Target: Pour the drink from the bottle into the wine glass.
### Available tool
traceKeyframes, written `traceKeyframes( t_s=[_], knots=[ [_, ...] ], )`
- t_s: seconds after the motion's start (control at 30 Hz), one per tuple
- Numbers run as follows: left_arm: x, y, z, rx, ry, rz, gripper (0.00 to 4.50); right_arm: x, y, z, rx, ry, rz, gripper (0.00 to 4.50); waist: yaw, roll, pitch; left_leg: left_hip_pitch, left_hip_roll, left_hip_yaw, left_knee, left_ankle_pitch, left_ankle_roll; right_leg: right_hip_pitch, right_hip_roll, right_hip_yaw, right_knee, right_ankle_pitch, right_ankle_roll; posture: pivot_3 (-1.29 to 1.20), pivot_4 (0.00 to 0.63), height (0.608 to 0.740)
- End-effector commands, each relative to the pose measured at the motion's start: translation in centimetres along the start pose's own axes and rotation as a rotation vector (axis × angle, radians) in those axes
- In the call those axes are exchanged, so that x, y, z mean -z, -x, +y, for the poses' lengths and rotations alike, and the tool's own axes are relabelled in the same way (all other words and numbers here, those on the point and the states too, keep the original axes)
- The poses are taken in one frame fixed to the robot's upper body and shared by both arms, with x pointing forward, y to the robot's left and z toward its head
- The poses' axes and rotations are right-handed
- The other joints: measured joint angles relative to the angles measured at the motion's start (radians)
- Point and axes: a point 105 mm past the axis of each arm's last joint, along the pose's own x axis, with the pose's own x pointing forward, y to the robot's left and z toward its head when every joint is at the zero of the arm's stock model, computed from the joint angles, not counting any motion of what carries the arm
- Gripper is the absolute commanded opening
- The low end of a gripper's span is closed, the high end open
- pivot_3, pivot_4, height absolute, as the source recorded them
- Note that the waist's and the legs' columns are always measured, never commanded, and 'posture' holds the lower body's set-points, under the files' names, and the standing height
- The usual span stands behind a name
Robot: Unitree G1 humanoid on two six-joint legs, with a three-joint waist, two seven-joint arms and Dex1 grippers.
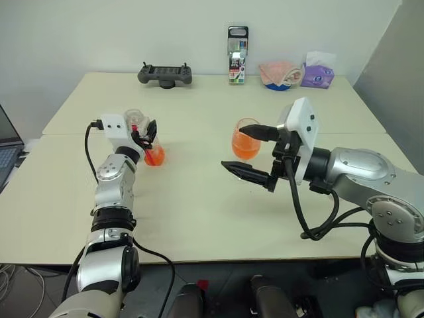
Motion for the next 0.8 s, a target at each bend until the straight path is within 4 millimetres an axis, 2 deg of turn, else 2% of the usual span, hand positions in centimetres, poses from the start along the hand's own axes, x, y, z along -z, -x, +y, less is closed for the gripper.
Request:
traceKeyframes(
  t_s=[0.03,0.3,0.43,0.53,0.63,0.73,0.8],
  knots=[
    [-1.1,0.1,0.1,0.006,-0.042,-0.035,4.29,-0.8,0.2,0.2,-0.001,0.035,-0.027,4.5,0.0,0.0,0.0,0.0,0.0,0.0,0.0,0.0,0.0,0.0,0.0,0.0,0.0,0.0,0.0,0.0,0.15,0.74],
    [-0.2,1.4,0.1,0.006,-0.047,-0.006,4.29,-0.9,0.3,-0.2,0.017,0.039,-0.032,4.5,0.0,0.0,0.0,0.0,0.0,0.0,0.0,0.0,0.0,0.0,0.0,0.0,0.0,0.0,0.0,0.0,0.15,0.74],
    [-0.8,2.9,-0.8,0.084,-0.053,-0.014,4.29,-0.6,0.6,-0.9,0.03,0.04,-0.017,4.5,0.0,0.0,0.0,0.0,0.0,0.0,-0.001,0.0,0.0,0.0,0.0,0.0,-0.001,0.0,0.0,0.0,0.15,0.74],
    [-2.1,4.4,-0.7,0.115,-0.097,-0.03,4.29,-0.3,1.2,-1.8,0.042,0.046,0.0,4.5,-0.001,0.0,0.0,0.0,0.0,0.0,-0.001,0.0,0.0,0.0,0.0,0.0,-0.001,0.0,0.0,0.0,0.15,0.74],
    [-3.4,6.2,0.3,0.135,-0.132,-0.017,4.29,-0.3,2.0,-2.9,0.053,0.049,0.015,4.5,-0.002,0.0,0.0,0.0,0.001,0.001,-0.001,0.0,0.0,0.0,0.0,0.001,-0.002,-0.001,0.0,0.0,0.15,0.74],
    [-5.7,8.8,0.9,0.236,-0.186,-0.008,4.29,-0.2,3.4,-4.4,0.063,0.045,0.042,4.5,-0.003,0.0,0.0,0.001,0.002,0.001,-0.002,0.0,0.0,0.0,0.001,0.001,-0.003,-0.003,0.001,0.0,0.15,0.74],
    [-7.4,9.9,2.0,0.262,-0.216,0.007,4.29,-0.2,4.3,-5.6,0.091,0.046,0.052,4.5,-0.003,0.001,0.0,0.001,0.002,0.002,-0.003,0.0,0.0,0.0,0.001,0.001,-0.004,-0.005,0.001,0.0,0.15,0.74]
  ],
)
